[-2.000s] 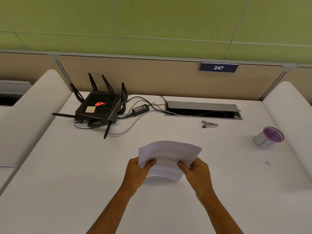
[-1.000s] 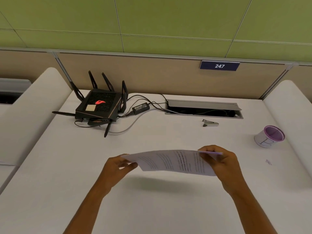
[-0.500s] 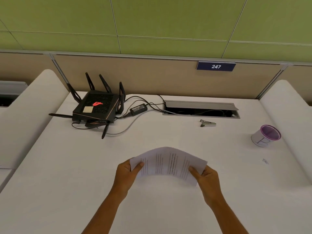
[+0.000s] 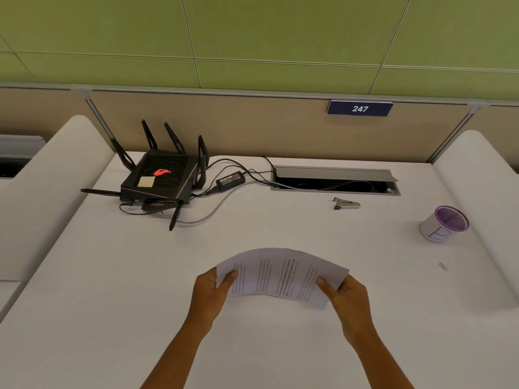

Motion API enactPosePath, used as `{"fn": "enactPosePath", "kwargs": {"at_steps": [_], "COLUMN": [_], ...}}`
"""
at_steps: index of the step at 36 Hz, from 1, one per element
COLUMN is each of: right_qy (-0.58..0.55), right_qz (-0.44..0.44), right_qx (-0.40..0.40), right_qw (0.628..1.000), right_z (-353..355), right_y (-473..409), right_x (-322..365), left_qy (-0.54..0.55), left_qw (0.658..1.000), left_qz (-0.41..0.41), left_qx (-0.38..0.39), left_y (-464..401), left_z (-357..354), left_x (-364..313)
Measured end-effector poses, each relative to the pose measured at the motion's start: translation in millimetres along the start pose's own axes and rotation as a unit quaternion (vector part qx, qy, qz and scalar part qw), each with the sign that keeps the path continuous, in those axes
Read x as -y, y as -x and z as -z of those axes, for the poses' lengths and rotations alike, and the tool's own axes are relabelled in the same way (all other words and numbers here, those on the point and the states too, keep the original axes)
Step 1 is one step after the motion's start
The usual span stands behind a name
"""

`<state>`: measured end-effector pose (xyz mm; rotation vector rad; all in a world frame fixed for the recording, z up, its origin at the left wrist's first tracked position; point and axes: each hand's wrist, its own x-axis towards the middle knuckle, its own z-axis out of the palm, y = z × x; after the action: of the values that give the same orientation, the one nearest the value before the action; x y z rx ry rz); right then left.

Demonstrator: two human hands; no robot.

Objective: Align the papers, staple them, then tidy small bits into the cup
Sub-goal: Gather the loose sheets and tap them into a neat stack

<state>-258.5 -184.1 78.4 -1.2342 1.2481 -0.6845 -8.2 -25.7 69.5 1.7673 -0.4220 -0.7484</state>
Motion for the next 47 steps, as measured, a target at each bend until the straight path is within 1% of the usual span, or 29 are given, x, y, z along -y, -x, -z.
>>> {"fn": "enactPosePath", "kwargs": {"at_steps": [2,4,6,8,12,15,17,19,21,26,28,30,31,32,34,38,41,47], "right_qy": [0.011,0.067,0.134,0.177,0.256,0.314,0.334,0.33,0.314,0.289,0.268,0.229,0.204,0.179,0.136,0.06,0.039,0.02], "right_qz": [0.038,0.104,0.163,0.203,0.266,0.297,0.331,0.371,0.385,0.335,0.312,0.272,0.245,0.216,0.17,0.107,0.08,0.041], "right_qx": [0.01,0.013,0.009,0.015,0.068,0.101,0.103,0.092,0.087,0.087,0.093,0.097,0.097,0.095,0.09,0.086,0.088,0.085], "right_qw": [0.999,0.992,0.977,0.963,0.927,0.896,0.876,0.863,0.864,0.892,0.907,0.929,0.943,0.955,0.972,0.989,0.992,0.995], "right_z": [4,7,7,5,-7,-18,-26,-30,-32,-25,-20,-16,-14,-13,-11,-11,-12,-12], "right_y": [-4,-9,-14,-19,-24,-20,-17,-16,-14,-12,-11,-7,-6,-5,-3,2,6,10], "right_x": [8,18,27,36,52,60,64,66,68,67,70,76,78,79,79,77,74,64], "left_qy": [-0.013,-0.033,-0.051,-0.066,-0.124,-0.166,-0.179,-0.187,-0.178,-0.121,-0.108,-0.043,-0.004,0.027,0.067,0.125,0.139,0.151], "left_qw": [1.0,0.999,0.996,0.991,0.972,0.95,0.94,0.934,0.939,0.969,0.98,0.995,0.999,0.999,0.997,0.99,0.987,0.987], "left_qz": [-0.011,-0.031,-0.058,-0.089,-0.152,-0.209,-0.228,-0.241,-0.239,-0.176,-0.148,-0.08,-0.042,-0.011,0.019,0.015,0.001,0.01], "left_qx": [0.01,0.026,0.048,0.075,0.128,0.162,0.18,0.184,0.174,0.127,0.082,0.041,0.033,0.032,0.041,0.069,0.086,0.057], "left_y": [-1,-4,-7,-8,-12,-14,-14,-16,-17,-15,-15,-15,-14,-13,-9,0,4,3], "left_z": [2,4,6,7,6,4,3,1,1,13,19,22,22,21,17,6,-4,-19], "left_x": [-7,-14,-24,-35,-52,-62,-68,-71,-73,-65,-55,-48,-46,-45,-46,-58,-69,-78]}}
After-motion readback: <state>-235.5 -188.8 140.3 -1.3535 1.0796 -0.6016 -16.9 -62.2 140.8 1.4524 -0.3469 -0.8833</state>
